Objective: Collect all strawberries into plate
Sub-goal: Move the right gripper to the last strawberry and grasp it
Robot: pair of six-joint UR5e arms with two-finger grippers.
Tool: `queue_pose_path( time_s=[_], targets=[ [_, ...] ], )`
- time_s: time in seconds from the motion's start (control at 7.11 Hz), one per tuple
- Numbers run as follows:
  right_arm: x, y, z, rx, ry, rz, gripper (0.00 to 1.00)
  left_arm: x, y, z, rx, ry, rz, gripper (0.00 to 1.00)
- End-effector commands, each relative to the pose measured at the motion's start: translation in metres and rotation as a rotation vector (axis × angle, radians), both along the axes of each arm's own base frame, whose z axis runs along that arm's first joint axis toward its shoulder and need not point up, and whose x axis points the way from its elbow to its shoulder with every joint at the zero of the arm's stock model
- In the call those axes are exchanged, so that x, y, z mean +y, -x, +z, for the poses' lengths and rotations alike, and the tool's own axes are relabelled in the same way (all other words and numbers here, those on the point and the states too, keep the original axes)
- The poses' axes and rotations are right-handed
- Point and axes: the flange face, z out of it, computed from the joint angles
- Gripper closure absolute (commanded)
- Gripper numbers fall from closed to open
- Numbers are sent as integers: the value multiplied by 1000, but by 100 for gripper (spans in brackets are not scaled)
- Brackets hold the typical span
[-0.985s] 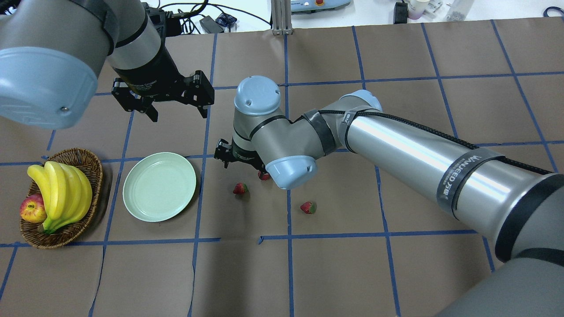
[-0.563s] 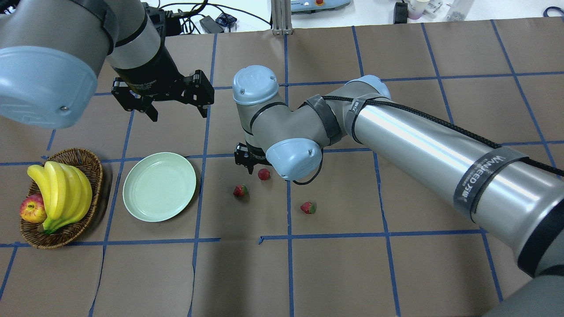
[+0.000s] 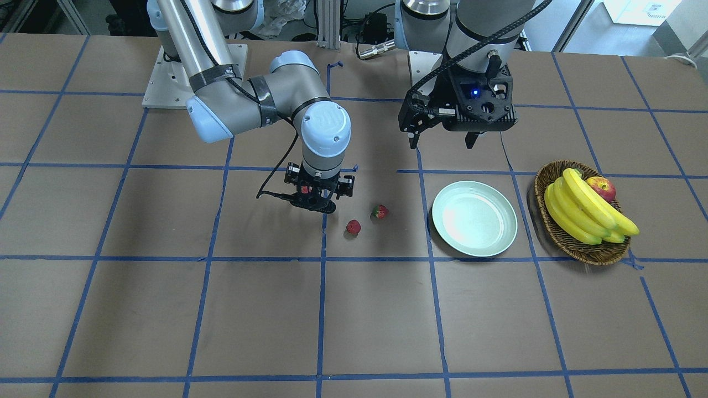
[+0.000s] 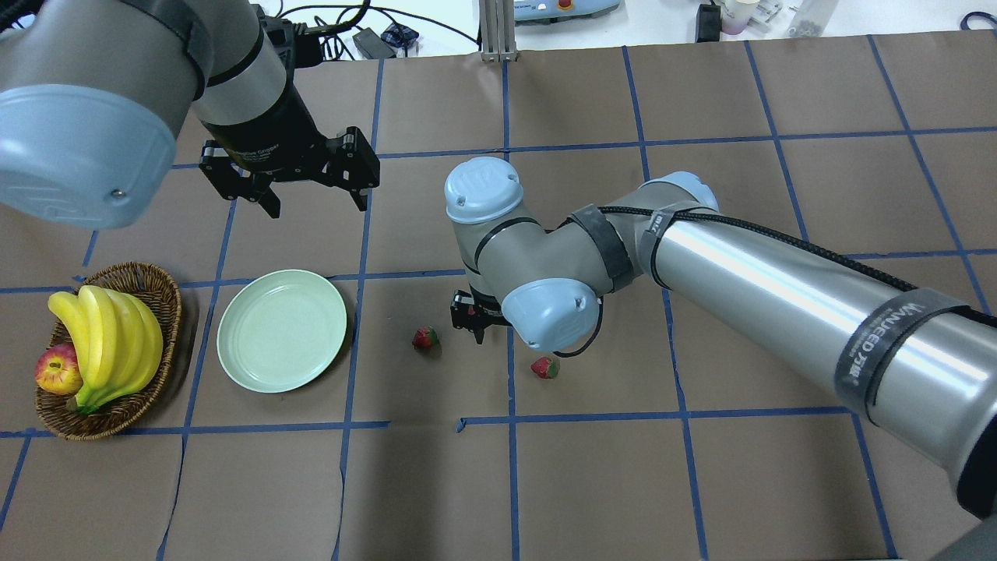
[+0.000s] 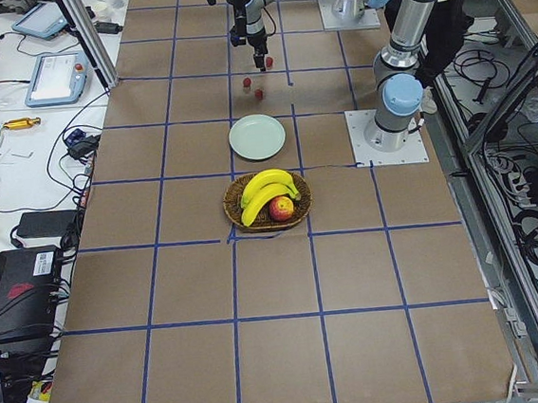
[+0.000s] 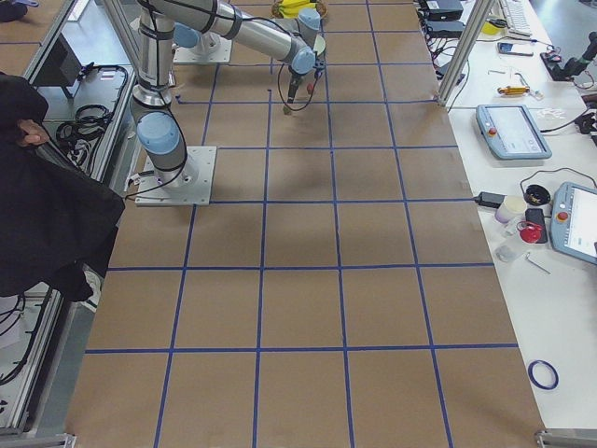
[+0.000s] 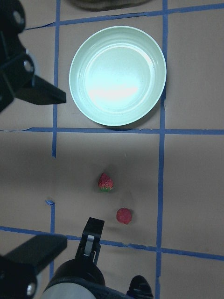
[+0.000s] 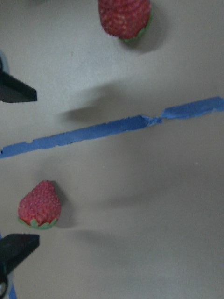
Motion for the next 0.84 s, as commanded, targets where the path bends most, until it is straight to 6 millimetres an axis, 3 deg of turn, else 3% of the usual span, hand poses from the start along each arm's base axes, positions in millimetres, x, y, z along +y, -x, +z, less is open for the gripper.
queue_pose_path(
  time_s=[0.0, 0.14, 0.28, 0.42, 0.7],
  targets=[
    [13, 13, -10, 10, -25, 6, 0, 1, 0, -2, -2, -5, -1, 0],
    [15, 14, -12, 10, -28, 5, 5, 1, 0, -3, -3, -8, -3, 0],
    [15, 14, -14, 9, -30, 5, 32, 1, 0, -3, -3, -8, -1, 0],
    [15, 15, -17, 16, -34, 6, 32, 1, 0, -3, -3, -8, -3, 0],
    [20, 19, -23, 39, -42, 12, 66, 1, 0, -3, -3, -8, -3, 0]
  ],
)
